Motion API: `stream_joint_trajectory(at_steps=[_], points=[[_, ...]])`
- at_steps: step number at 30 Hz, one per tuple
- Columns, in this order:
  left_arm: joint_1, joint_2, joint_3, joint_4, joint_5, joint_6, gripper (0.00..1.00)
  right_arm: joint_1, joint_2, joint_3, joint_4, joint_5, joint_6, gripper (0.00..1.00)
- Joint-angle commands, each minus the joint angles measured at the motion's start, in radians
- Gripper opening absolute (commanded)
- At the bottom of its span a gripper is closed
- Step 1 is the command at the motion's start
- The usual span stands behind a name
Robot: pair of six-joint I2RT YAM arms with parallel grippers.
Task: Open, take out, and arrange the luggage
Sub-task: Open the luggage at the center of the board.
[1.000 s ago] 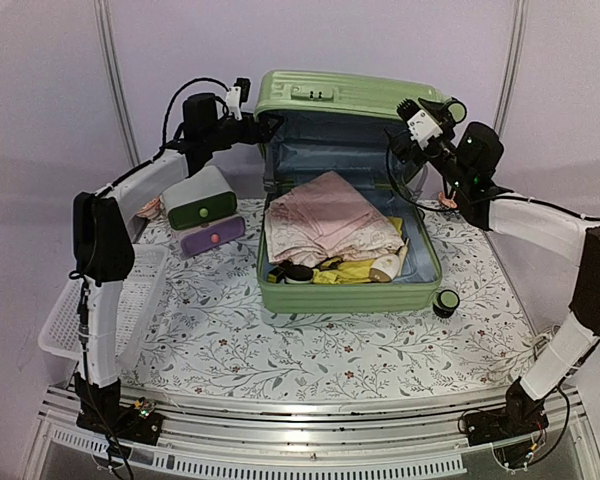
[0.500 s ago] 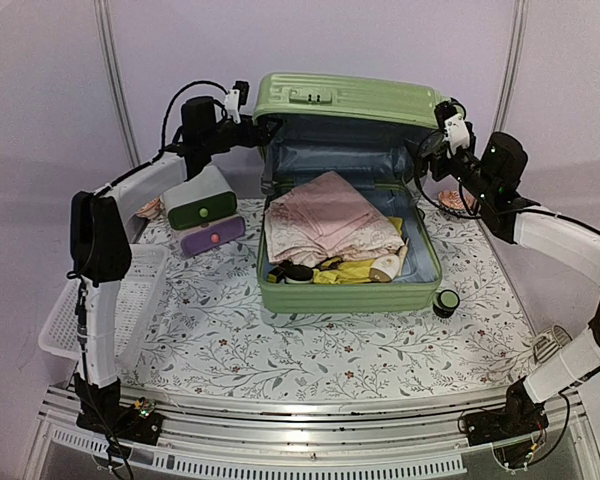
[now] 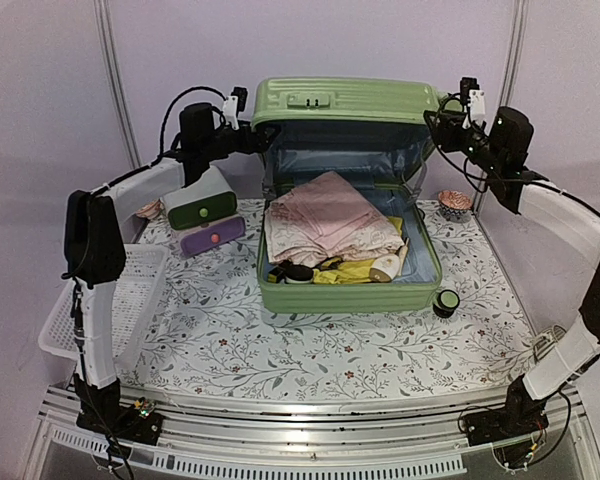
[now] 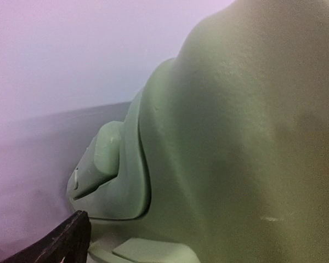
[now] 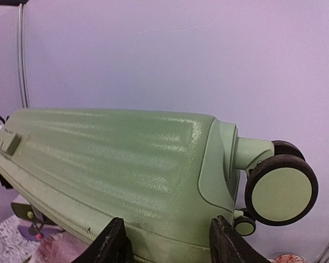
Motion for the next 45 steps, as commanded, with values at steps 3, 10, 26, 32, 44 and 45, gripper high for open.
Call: stream_joint_trajectory(at_steps=[3,10,26,32,44,45], points=[[0.004,-0.047,-0.024,-0.016,0.031,-0.049,0.93,-0.036,0.121,0.139,-0.118,-0.038,0.096,0.49],[0.004,-0.055,-0.032,-0.014,0.043,-0.059,0.93,-0.039,0.241,0.29,-0.13,-0.046,0.078,0.49],[-0.003,-0.153,-0.158,0.016,0.093,-0.094,0.97,-0.061,0.636,0.837,-0.179,-0.035,0.098,0.5],[-0.012,-0.337,-0.407,0.097,0.107,-0.115,0.98,-0.061,0.66,0.838,-0.134,-0.029,0.101,0.5],[-0.042,-0.564,-0.627,0.043,0.054,-0.047,0.98,-0.061,0.677,0.839,-0.111,-0.058,0.13,0.5],[-0.04,-0.549,-0.61,0.029,0.048,-0.044,0.98,-0.061,0.676,0.838,-0.111,-0.066,0.135,0.5]])
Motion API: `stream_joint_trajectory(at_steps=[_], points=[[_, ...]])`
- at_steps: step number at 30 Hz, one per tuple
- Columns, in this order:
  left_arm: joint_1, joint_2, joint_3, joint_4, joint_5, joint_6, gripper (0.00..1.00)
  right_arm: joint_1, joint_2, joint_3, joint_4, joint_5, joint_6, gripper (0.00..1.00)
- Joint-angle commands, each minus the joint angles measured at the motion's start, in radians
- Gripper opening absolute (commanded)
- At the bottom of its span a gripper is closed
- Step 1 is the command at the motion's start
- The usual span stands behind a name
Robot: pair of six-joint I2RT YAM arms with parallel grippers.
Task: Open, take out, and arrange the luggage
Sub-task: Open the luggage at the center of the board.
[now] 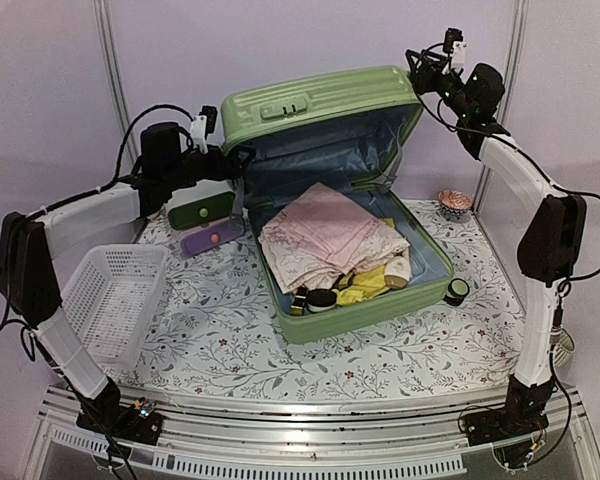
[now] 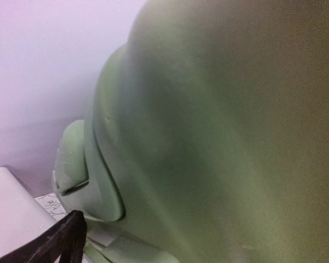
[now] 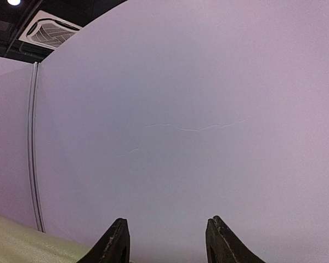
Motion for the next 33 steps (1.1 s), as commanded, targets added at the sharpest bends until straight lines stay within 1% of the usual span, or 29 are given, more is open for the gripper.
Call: stream_joint_trajectory(at_steps=[1,2,4,5,8,13,19,24,27,31,33], points=[[-0.019,-0.035,0.038,-0.016,0.149,-0.012,0.98,-0.033,0.092,-0.034,-0.154,0.02,0.036,0.5],[-0.018,-0.016,0.057,-0.022,0.144,-0.012,0.98,-0.033,0.086,-0.04,-0.156,0.012,0.037,0.52],[-0.014,0.026,0.095,-0.026,0.129,-0.019,0.97,-0.033,0.062,-0.066,-0.157,0.002,0.024,0.59],[-0.011,0.042,0.114,-0.025,0.127,-0.024,0.97,-0.033,0.042,-0.087,-0.155,0.004,0.011,0.63],[-0.002,0.095,0.18,-0.036,0.116,-0.036,0.97,-0.033,-0.031,-0.181,-0.151,0.016,-0.034,0.7],[0.012,0.184,0.315,-0.111,0.086,-0.062,0.97,-0.034,-0.183,-0.367,-0.136,0.032,-0.106,0.77],[0.021,0.235,0.367,-0.115,0.073,-0.115,0.97,-0.034,-0.339,-0.575,-0.11,0.023,-0.157,0.82],[0.021,0.245,0.373,-0.094,0.08,-0.129,0.97,-0.034,-0.451,-0.703,-0.108,-0.006,-0.16,0.84],[0.022,0.249,0.378,-0.091,0.081,-0.131,0.97,-0.033,-0.527,-0.793,-0.105,-0.061,-0.169,0.84],[0.022,0.257,0.389,-0.091,0.09,-0.134,0.97,-0.024,-0.589,-0.871,-0.133,-0.167,-0.19,0.75],[0.022,0.262,0.395,-0.088,0.096,-0.138,0.97,-0.007,-0.596,-0.875,-0.181,-0.177,-0.207,0.68]])
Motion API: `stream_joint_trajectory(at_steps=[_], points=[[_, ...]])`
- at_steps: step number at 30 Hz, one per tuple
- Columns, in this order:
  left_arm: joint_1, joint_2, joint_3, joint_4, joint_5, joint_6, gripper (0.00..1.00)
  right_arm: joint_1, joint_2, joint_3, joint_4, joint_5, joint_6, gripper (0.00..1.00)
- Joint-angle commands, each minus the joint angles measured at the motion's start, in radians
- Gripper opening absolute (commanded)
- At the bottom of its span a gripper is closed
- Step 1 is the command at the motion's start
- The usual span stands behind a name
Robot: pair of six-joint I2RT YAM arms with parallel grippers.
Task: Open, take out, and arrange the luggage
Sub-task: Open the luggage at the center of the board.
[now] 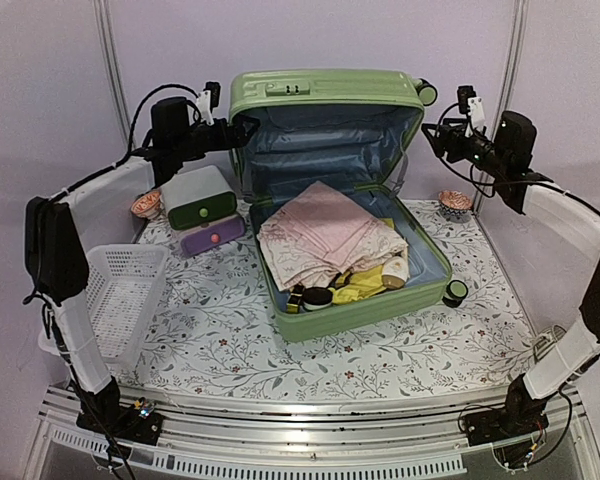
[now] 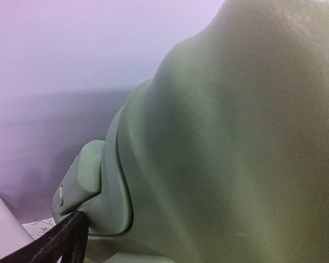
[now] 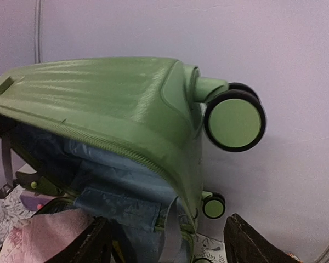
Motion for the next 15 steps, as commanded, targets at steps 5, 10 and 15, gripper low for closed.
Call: stream_joint_trajectory(at_steps=[5,10,15], points=[[-0.014,0.05,0.038,0.012,0.07,-0.059,0.96,0.083,-0.018,0.006,-0.146,-0.069,-0.111,0.41],[-0.015,0.042,0.036,0.01,0.068,-0.058,0.96,0.121,0.075,0.143,-0.199,-0.059,-0.127,0.05],[-0.016,0.034,0.028,0.008,0.07,-0.058,0.96,0.167,0.194,0.302,-0.218,-0.03,-0.119,0.04]])
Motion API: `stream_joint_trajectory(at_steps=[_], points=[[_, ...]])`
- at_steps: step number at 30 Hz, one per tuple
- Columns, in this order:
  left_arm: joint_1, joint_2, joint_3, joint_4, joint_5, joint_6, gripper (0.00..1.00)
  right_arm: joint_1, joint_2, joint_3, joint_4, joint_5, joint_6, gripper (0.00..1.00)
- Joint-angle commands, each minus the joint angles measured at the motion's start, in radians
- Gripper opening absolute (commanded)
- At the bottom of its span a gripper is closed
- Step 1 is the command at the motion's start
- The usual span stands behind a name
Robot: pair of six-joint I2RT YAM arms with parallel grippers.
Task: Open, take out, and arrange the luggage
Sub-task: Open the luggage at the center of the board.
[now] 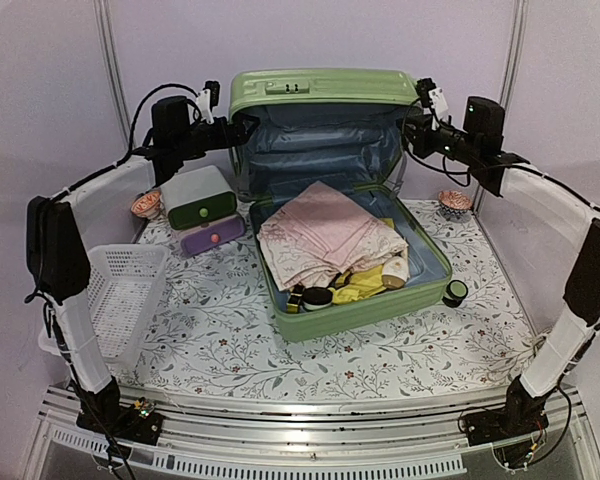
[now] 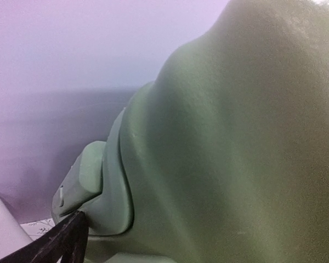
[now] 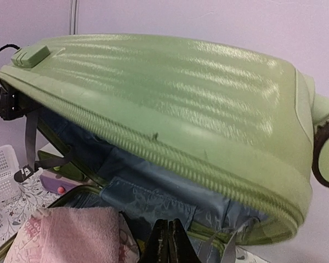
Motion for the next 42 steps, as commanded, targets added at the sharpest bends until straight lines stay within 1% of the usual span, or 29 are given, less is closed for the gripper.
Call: stream_joint_trajectory(at_steps=[1,3,6,9,10,12,14,18,21,24,27,30,33,34,36,38,40,42], points=[[-0.019,0.019,0.009,0.007,0.078,-0.037,0.96,0.045,0.112,0.164,-0.046,0.034,-0.002,0.03],[-0.019,0.016,0.006,0.006,0.083,-0.039,0.96,0.057,0.171,0.267,-0.061,0.044,0.005,0.03],[-0.019,0.007,-0.002,0.008,0.091,-0.042,0.96,0.058,0.268,0.447,-0.074,0.077,0.061,0.03],[-0.019,-0.01,-0.023,0.012,0.094,-0.04,0.97,0.048,0.404,0.728,-0.136,0.096,0.113,0.02],[-0.019,-0.018,-0.03,0.011,0.095,-0.041,0.97,0.041,0.448,0.783,-0.12,0.089,0.13,0.02],[-0.021,-0.047,-0.057,0.01,0.109,-0.044,0.98,0.026,0.517,0.825,-0.046,0.088,0.214,0.02],[-0.023,-0.084,-0.099,0.009,0.128,-0.042,0.98,0.013,0.557,0.827,0.045,0.109,0.282,0.02],[-0.028,-0.209,-0.22,-0.011,0.124,-0.03,0.98,0.007,0.614,0.83,0.177,0.145,0.332,0.02],[-0.03,-0.314,-0.326,-0.019,0.115,-0.015,0.98,0.002,0.659,0.879,0.201,0.166,0.362,0.02],[-0.03,-0.391,-0.373,-0.056,0.104,0.01,0.98,-0.005,0.675,0.896,0.216,0.161,0.387,0.02],[-0.03,-0.431,-0.397,-0.078,0.095,0.029,0.98,-0.006,0.672,0.895,0.216,0.158,0.39,0.02],[-0.03,-0.417,-0.392,-0.079,0.081,0.05,0.98,-0.006,0.664,0.889,0.209,0.156,0.387,0.02],[-0.029,-0.361,-0.348,-0.068,0.078,0.067,0.98,-0.005,0.638,0.845,0.199,0.159,0.375,0.02],[-0.03,-0.338,-0.326,-0.067,0.07,0.072,0.97,-0.005,0.618,0.81,0.2,0.165,0.368,0.03],[-0.03,-0.299,-0.292,-0.045,0.052,0.082,0.96,-0.007,0.555,0.723,0.205,0.2,0.337,0.09],[-0.03,-0.261,-0.277,0.007,0.034,0.089,0.96,-0.009,0.491,0.625,0.22,0.267,0.293,0.13],[-0.036,-0.223,-0.253,0.079,0.02,0.107,0.96,-0.018,0.431,0.532,0.242,0.331,0.267,0.14],[-0.055,-0.171,-0.219,0.128,-0.011,0.149,0.96,-0.03,0.378,0.452,0.263,0.35,0.248,0.14]])
